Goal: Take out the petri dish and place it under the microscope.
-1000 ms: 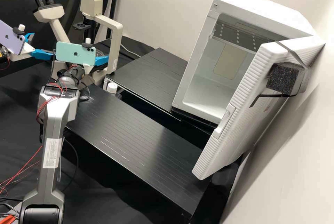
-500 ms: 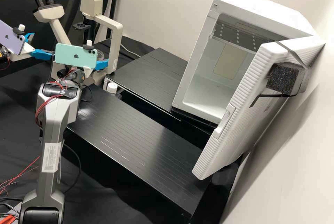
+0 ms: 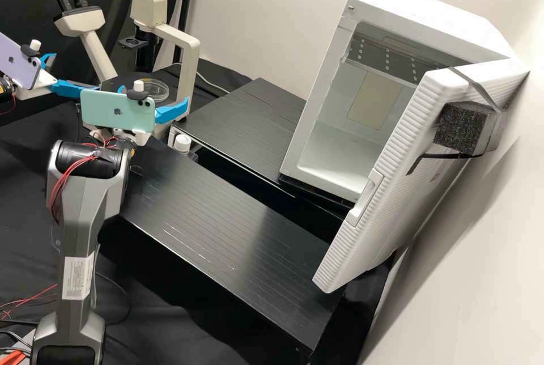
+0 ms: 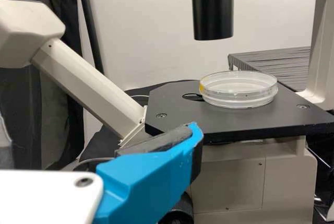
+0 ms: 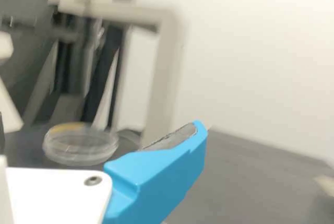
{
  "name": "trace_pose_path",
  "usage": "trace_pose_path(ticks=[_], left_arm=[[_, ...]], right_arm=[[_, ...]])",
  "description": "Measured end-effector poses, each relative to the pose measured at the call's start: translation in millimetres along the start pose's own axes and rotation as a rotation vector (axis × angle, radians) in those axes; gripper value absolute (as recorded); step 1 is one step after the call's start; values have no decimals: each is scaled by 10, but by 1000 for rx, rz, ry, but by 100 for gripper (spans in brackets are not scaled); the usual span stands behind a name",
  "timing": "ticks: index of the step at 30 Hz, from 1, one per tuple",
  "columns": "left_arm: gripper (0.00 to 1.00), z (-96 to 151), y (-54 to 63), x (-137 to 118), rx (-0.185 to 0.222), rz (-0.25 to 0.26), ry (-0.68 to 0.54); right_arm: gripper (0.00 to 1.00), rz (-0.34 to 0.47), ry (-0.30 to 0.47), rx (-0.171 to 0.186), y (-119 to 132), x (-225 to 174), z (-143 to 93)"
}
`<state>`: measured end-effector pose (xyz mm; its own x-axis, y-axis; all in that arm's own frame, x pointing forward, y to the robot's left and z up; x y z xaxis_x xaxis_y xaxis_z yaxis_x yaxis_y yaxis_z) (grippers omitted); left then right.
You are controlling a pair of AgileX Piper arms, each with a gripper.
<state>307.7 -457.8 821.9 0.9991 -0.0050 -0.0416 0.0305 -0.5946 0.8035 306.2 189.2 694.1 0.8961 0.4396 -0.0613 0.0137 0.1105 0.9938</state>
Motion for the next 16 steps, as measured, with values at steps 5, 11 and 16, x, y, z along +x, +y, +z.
trace_pose_path(ticks=[5,11,16], left_arm=[[100,0,0,0,0,0,0],[100,0,0,0,0,0,0],[100,0,0,0,0,0,0]], right_arm=[[100,-41,20,24,121,-311,61],[100,-53,-4,99,257,-566,165],[100,-71,-15,108,270,-694,194]])
